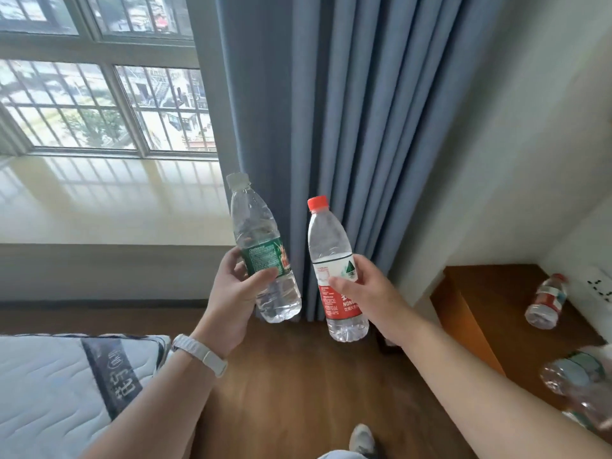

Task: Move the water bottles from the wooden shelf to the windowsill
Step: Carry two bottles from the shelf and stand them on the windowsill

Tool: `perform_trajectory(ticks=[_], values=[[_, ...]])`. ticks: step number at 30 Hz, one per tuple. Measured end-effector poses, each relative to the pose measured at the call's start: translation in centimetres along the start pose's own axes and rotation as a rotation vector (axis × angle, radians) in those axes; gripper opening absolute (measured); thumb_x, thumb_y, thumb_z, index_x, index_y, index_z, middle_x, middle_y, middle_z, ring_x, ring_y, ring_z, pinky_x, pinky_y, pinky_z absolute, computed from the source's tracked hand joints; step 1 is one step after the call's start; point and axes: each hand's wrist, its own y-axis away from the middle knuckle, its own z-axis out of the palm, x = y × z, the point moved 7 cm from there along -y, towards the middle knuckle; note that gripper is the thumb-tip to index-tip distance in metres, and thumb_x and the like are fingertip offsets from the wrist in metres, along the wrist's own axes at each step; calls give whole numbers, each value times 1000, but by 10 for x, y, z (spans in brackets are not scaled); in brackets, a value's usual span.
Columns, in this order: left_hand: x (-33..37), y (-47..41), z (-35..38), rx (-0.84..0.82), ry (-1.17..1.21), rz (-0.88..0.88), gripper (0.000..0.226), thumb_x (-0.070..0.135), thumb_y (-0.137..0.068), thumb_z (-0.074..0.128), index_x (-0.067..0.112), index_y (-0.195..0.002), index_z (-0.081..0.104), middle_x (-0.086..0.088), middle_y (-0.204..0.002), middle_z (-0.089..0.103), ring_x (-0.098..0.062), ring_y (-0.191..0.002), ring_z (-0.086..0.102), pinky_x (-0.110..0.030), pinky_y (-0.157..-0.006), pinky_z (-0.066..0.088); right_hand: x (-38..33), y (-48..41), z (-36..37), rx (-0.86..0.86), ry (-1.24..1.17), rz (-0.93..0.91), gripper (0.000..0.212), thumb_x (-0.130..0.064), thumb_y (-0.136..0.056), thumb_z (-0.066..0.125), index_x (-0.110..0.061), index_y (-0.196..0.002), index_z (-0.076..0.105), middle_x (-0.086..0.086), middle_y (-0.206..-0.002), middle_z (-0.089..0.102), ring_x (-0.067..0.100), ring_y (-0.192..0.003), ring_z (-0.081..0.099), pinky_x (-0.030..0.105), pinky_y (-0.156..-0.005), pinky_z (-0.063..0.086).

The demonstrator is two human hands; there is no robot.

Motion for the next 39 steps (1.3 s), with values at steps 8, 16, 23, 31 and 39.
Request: perform_trajectory(ticks=[8,16,23,31,39], values=[[15,-45,-36,188,-61,7,76,15,-57,85,15,-127,55,-13,-101,77,-33,-86,75,-45,-72,60,2,-98,41,-222,-89,19,36,-17,-90,71,-20,-123,55,2,-108,74,19,-98,72,36,-85,60],[32,-129,-42,416,-80,39,85,26,-47,88,21,-125,55,-17,-110,74,-39,-97,73,-58,-88,57,-18,-218,40,-412,3,-43,53,-39,-79,79,-31,-125,53,-6,-112,73,15,-100,71,46,-92,57],[52,-176,-34,535,-56,116,76,-3,-61,86,15,-126,53,-7,-93,77,-28,-81,76,-37,-63,61,-38,-297,45,-567,3,-75,45,-33,-86,76,-33,-123,52,-6,-114,70,12,-100,70,41,-91,58],[78,-171,-87,747,-9,179,79,6,-57,84,14,-129,51,-13,-100,74,-29,-82,74,-42,-66,60,-62,-337,110,-739,-61,-44,52,-40,-76,78,-28,-120,53,-1,-107,71,16,-95,72,35,-80,61],[88,-180,-180,829,27,200,93,21,-49,87,10,-133,50,-19,-110,70,-32,-92,71,-54,-85,57,-61,-379,196,-802,35,-36,42,-34,-86,74,-33,-120,50,-6,-108,68,4,-93,70,21,-69,57]])
